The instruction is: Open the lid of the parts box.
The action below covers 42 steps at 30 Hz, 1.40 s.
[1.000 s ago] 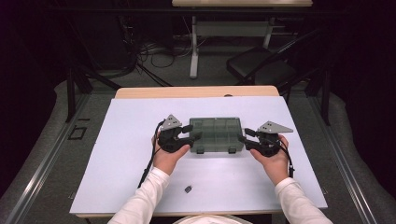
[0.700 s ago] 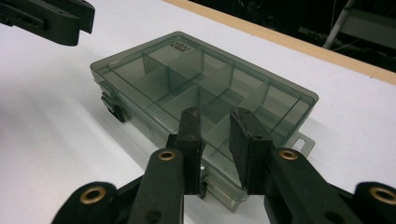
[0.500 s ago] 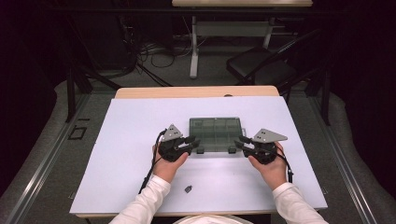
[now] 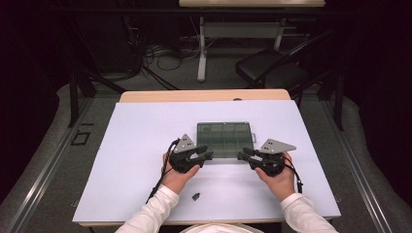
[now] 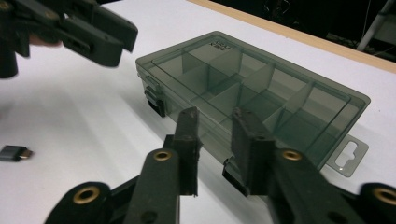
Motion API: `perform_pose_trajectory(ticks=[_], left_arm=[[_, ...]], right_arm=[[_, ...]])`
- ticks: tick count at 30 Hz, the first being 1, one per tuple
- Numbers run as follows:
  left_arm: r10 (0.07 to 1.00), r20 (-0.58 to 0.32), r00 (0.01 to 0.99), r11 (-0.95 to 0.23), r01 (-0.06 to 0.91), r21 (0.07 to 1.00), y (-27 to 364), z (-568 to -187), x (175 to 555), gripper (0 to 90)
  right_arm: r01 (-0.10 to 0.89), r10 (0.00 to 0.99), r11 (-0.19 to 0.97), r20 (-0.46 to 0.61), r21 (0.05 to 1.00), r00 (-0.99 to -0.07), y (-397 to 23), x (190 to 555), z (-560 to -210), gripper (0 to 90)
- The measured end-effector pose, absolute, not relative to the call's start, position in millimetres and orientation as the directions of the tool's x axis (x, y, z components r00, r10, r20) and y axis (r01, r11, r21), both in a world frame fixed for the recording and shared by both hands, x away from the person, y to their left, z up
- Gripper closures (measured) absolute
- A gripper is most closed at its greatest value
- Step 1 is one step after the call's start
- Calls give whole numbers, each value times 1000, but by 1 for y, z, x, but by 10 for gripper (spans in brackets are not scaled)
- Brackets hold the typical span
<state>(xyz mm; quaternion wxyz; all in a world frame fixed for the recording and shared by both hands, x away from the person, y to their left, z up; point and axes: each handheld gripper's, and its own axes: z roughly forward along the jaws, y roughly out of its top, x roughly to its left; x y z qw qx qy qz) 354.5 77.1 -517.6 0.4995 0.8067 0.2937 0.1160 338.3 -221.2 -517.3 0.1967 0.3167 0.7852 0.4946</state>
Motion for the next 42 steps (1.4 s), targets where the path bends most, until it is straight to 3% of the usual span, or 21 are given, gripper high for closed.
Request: perform_pose_trajectory(ticks=[4,10,30,42], left_arm=[[608,-117,786,-339,390,856,77,-521,354,717],[607,-134,783,-367,426,827,75,-526,355,898],[651,-281,706,-335,598,728,78,-549,369,900],[666,-275,694,-327,602,728,79,-552,370,900]], right_arm=[[330,728,296,11,896,-685,-225,340,-519,827],[414,731,281,86,866,-677,-232,349,-530,900],[527,737,300,158,795,-657,-236,361,-547,900],[535,747,289,163,794,-645,-237,363,-551,900]])
